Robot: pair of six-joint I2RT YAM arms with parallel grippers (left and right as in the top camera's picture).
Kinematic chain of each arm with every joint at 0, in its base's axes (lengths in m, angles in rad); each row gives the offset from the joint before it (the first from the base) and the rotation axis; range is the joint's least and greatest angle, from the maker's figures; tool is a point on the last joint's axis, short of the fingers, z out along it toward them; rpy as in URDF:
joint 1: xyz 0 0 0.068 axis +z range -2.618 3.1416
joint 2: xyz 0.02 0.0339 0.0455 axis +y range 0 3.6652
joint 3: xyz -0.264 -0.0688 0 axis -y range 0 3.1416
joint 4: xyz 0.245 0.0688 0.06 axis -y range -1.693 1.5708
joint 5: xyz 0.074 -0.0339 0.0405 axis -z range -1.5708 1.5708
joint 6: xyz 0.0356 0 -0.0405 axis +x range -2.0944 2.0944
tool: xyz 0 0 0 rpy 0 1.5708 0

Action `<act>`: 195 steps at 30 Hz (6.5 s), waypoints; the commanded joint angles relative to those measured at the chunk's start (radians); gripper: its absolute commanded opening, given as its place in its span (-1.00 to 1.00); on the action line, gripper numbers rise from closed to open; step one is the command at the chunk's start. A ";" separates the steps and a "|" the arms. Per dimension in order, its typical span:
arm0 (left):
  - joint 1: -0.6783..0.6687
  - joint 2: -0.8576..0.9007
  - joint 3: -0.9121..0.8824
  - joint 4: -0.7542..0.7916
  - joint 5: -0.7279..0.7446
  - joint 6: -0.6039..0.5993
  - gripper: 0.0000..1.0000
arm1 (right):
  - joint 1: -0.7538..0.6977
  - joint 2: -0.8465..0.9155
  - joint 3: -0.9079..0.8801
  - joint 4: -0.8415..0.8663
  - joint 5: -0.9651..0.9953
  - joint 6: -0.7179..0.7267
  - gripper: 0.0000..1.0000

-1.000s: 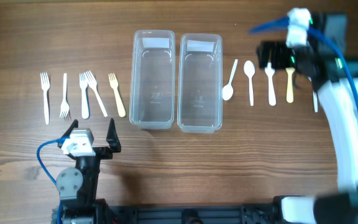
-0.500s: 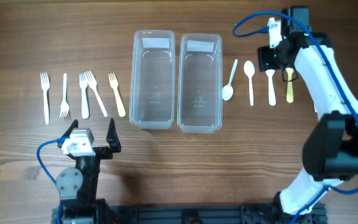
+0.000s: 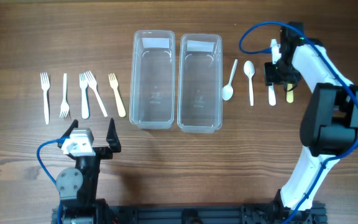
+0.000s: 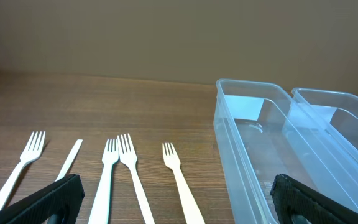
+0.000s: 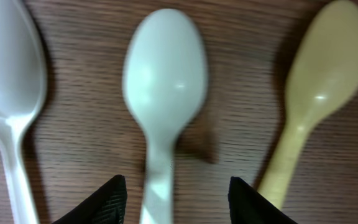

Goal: Pack container
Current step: 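Reach the right gripper to the white spoon and grasp its handle, then carry the white spoon left and drop it into the right container, then move the right gripper back and grasp another white spoon, then carry the white spoon into the right container and release it, then lower the right gripper onto the thin white spoon and grasp it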

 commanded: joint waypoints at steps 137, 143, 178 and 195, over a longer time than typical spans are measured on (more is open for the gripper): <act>-0.007 -0.006 -0.006 0.002 0.016 0.019 1.00 | 0.369 -0.549 -0.042 0.044 -0.059 0.364 -0.91; -0.007 -0.006 -0.006 0.002 0.016 0.019 1.00 | 0.496 -0.465 -0.084 0.093 -0.061 0.451 -0.91; -0.007 -0.006 -0.006 0.002 0.016 0.019 1.00 | 0.282 -0.496 -0.051 -0.023 0.106 0.627 0.89; -0.007 -0.006 -0.006 0.002 0.016 0.019 1.00 | 0.241 -0.222 -0.164 0.136 0.020 0.787 0.64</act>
